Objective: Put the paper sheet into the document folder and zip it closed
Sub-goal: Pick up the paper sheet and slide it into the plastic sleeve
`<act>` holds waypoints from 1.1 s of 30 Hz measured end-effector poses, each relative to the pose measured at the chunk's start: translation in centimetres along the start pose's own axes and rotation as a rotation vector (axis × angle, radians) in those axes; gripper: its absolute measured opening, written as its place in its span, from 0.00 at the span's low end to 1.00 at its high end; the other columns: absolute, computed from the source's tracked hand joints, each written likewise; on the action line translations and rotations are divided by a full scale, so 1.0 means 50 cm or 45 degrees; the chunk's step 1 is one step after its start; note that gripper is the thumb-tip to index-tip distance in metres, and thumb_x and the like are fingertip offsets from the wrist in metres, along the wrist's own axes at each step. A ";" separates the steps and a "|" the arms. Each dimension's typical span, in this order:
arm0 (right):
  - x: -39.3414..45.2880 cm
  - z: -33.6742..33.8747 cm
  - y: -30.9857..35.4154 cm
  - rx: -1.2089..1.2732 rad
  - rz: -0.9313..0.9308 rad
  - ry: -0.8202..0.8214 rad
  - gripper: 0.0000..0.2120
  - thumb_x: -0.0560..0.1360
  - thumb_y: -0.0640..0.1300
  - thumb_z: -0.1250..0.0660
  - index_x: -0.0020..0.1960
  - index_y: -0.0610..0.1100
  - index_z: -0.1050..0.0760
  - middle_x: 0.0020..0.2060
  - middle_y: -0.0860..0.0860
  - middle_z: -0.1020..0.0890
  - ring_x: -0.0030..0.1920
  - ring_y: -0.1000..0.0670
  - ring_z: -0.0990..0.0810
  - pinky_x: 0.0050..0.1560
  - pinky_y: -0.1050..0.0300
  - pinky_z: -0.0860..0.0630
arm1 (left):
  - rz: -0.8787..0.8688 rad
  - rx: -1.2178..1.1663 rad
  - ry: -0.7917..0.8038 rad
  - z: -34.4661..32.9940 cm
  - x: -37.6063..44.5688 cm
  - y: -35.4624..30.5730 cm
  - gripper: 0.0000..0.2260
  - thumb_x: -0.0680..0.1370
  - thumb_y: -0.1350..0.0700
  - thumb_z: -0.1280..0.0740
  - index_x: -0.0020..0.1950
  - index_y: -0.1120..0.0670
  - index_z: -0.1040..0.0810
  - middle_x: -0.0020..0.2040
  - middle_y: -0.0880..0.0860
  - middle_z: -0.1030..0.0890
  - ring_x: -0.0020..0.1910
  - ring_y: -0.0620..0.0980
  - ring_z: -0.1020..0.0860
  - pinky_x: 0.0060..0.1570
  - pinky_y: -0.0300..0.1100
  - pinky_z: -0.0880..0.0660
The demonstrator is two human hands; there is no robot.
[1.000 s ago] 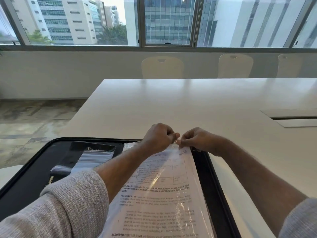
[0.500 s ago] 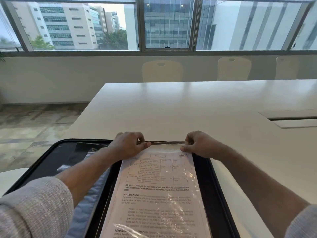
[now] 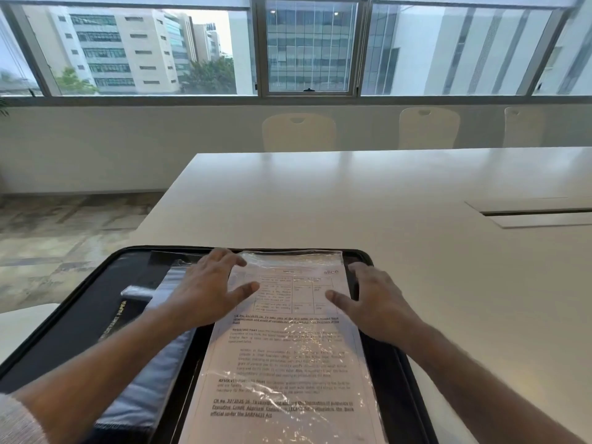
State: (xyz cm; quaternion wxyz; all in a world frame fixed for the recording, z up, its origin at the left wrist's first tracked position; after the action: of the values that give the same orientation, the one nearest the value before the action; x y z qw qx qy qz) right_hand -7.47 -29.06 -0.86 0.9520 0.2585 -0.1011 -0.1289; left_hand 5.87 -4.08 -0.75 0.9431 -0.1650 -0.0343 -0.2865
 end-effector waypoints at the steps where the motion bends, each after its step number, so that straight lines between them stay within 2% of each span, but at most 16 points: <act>1: -0.023 -0.005 0.009 0.012 0.032 0.005 0.25 0.72 0.64 0.35 0.64 0.53 0.33 0.55 0.57 0.28 0.55 0.55 0.32 0.56 0.57 0.33 | 0.003 0.011 0.054 0.000 -0.023 -0.002 0.31 0.72 0.29 0.39 0.69 0.45 0.31 0.70 0.46 0.32 0.68 0.48 0.32 0.66 0.50 0.34; 4: -0.077 -0.030 0.022 0.113 0.047 0.140 0.33 0.72 0.69 0.39 0.71 0.55 0.39 0.65 0.57 0.30 0.66 0.53 0.35 0.67 0.53 0.36 | 0.033 -0.017 0.175 0.003 -0.086 -0.007 0.42 0.66 0.23 0.47 0.74 0.45 0.35 0.74 0.43 0.35 0.70 0.47 0.33 0.69 0.50 0.34; 6: -0.097 -0.053 0.014 0.035 -0.025 0.284 0.44 0.71 0.73 0.45 0.78 0.49 0.49 0.76 0.52 0.41 0.76 0.47 0.47 0.76 0.47 0.47 | 0.064 -0.020 0.216 -0.001 -0.123 -0.004 0.47 0.64 0.20 0.50 0.76 0.46 0.38 0.76 0.42 0.38 0.72 0.47 0.35 0.70 0.50 0.35; 8: -0.109 -0.065 0.004 -0.092 -0.094 0.374 0.50 0.71 0.75 0.50 0.79 0.45 0.63 0.79 0.50 0.57 0.78 0.49 0.62 0.76 0.51 0.61 | 0.073 0.031 0.266 -0.014 -0.159 -0.001 0.50 0.63 0.19 0.53 0.79 0.46 0.45 0.79 0.43 0.44 0.76 0.47 0.40 0.74 0.50 0.42; 11: -0.109 -0.068 -0.002 -0.242 -0.079 0.413 0.52 0.69 0.77 0.55 0.77 0.43 0.68 0.78 0.49 0.64 0.76 0.51 0.67 0.75 0.53 0.64 | 0.064 0.073 0.305 -0.033 -0.191 -0.004 0.51 0.64 0.19 0.56 0.80 0.47 0.55 0.80 0.43 0.53 0.76 0.41 0.55 0.73 0.44 0.56; 13: -0.099 -0.068 -0.008 -0.281 -0.062 0.430 0.52 0.69 0.77 0.56 0.77 0.43 0.68 0.78 0.49 0.64 0.76 0.51 0.67 0.76 0.52 0.63 | 0.074 0.090 0.312 -0.040 -0.195 -0.010 0.51 0.65 0.19 0.57 0.80 0.48 0.57 0.80 0.44 0.55 0.72 0.37 0.60 0.71 0.41 0.60; 17: -0.072 -0.060 -0.023 -0.310 -0.003 0.448 0.52 0.69 0.78 0.57 0.77 0.43 0.67 0.78 0.48 0.63 0.77 0.50 0.66 0.75 0.52 0.63 | 0.103 0.120 0.298 -0.052 -0.188 -0.024 0.51 0.65 0.20 0.60 0.80 0.49 0.59 0.80 0.45 0.58 0.72 0.37 0.64 0.71 0.41 0.63; 27: -0.046 -0.051 -0.048 -0.330 0.117 0.407 0.53 0.68 0.79 0.59 0.78 0.44 0.66 0.79 0.49 0.61 0.77 0.51 0.64 0.74 0.54 0.63 | 0.172 0.184 0.221 -0.067 -0.195 -0.053 0.46 0.70 0.23 0.61 0.80 0.50 0.59 0.81 0.46 0.57 0.78 0.43 0.60 0.76 0.46 0.59; 29: -0.051 -0.048 -0.045 -0.286 0.146 0.352 0.52 0.69 0.79 0.56 0.78 0.44 0.64 0.79 0.48 0.60 0.77 0.51 0.62 0.75 0.53 0.61 | 0.171 0.193 0.201 -0.067 -0.195 -0.054 0.46 0.70 0.23 0.62 0.80 0.50 0.58 0.81 0.46 0.56 0.78 0.42 0.59 0.76 0.45 0.59; 33: -0.061 -0.029 -0.040 -0.078 0.186 0.201 0.50 0.70 0.74 0.43 0.79 0.47 0.56 0.79 0.48 0.52 0.78 0.50 0.53 0.75 0.51 0.53 | 0.173 0.205 0.179 -0.069 -0.195 -0.053 0.47 0.69 0.22 0.63 0.80 0.49 0.58 0.81 0.46 0.56 0.77 0.42 0.59 0.74 0.44 0.60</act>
State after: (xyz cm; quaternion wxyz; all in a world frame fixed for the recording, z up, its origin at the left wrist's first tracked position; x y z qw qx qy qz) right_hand -10.39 -29.14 -3.48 0.9713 0.2306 -0.0406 -0.0415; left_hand -3.84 -2.14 -4.80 0.9706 -0.0703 0.0205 -0.2291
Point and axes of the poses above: each hand's wrist, its own x-axis towards the middle knuckle, its own z-axis out of the back of the hand, y = z × x, the point moved 5 cm from there along x, towards the middle knuckle
